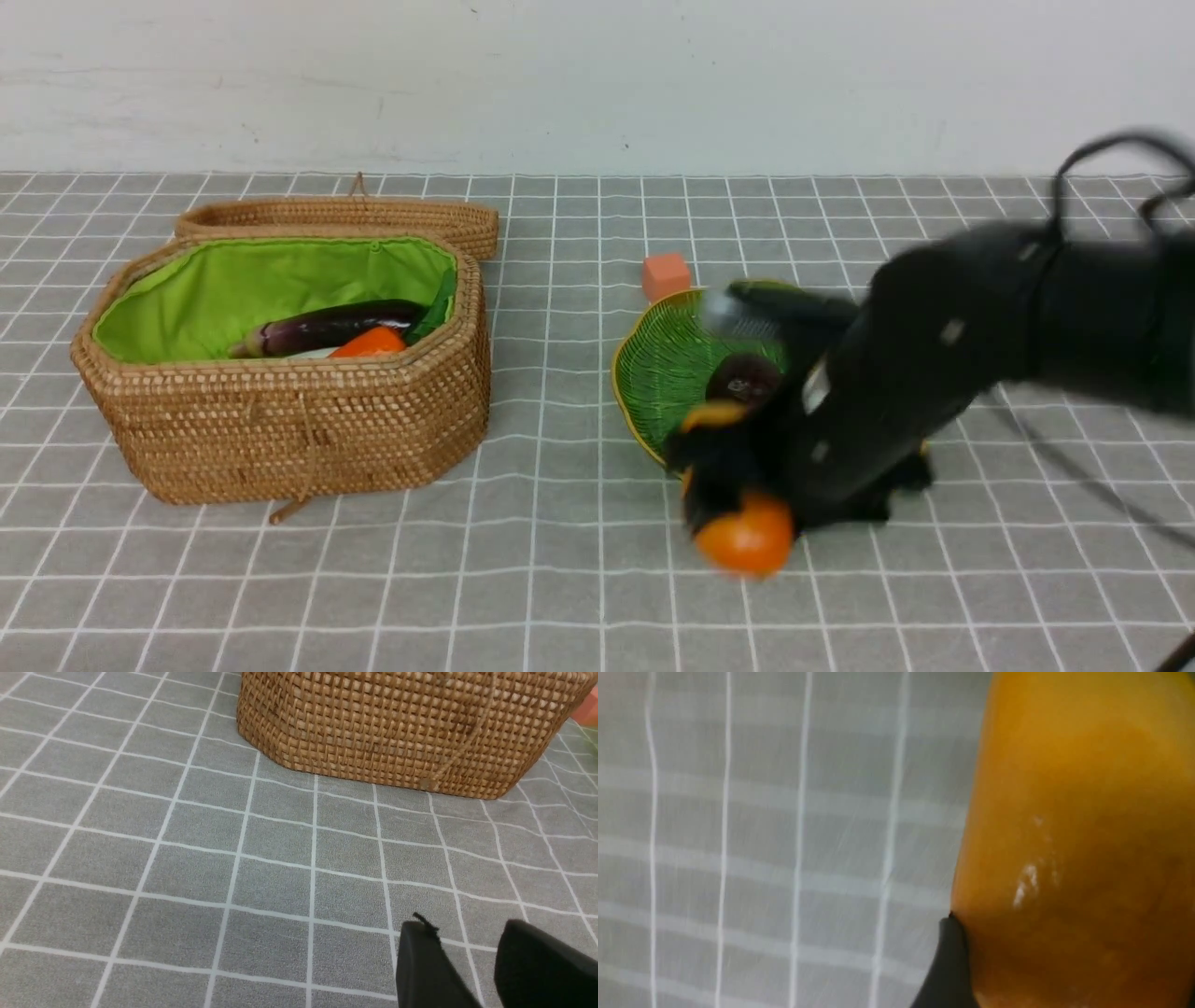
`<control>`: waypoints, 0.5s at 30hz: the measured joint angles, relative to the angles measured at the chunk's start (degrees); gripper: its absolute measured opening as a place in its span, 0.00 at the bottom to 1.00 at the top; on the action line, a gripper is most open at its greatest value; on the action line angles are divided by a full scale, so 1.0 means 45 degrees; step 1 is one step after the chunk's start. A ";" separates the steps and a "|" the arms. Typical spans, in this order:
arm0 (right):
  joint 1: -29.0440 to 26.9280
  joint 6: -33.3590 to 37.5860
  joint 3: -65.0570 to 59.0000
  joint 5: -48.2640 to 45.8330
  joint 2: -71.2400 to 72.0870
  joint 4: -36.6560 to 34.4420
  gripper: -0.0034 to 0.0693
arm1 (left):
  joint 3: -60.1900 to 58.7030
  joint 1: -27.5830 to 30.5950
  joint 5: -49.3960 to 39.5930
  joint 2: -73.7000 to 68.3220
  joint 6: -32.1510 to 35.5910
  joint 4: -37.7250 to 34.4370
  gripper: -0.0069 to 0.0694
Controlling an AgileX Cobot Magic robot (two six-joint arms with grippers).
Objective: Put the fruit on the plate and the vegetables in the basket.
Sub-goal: Use the right arm to grab a mango and put it into the right plate
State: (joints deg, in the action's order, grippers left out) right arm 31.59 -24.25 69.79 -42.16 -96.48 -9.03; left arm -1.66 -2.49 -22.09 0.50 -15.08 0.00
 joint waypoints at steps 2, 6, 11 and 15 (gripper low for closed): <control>-0.0733 0.0267 0.0282 0.0173 0.0000 0.0077 0.80 | 0.0000 0.0000 0.0000 0.0000 0.0000 0.0000 0.40; -0.1778 0.0359 0.0382 0.0934 -0.0152 0.0090 0.80 | 0.0000 0.0000 0.0000 0.0000 0.0000 0.0000 0.40; -0.2042 0.0170 0.0417 0.1185 -0.0655 0.0117 0.80 | 0.0000 0.0000 0.0000 0.0000 0.0000 0.0000 0.40; -0.2042 -0.0332 0.0417 0.1597 -0.0883 0.0117 0.80 | 0.0000 0.0000 0.0000 0.0000 0.0000 0.0000 0.40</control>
State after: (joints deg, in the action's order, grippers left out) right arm 22.40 -25.74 71.66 -34.98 -100.46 -8.51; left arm -1.66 -2.49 -22.09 0.50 -15.08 0.00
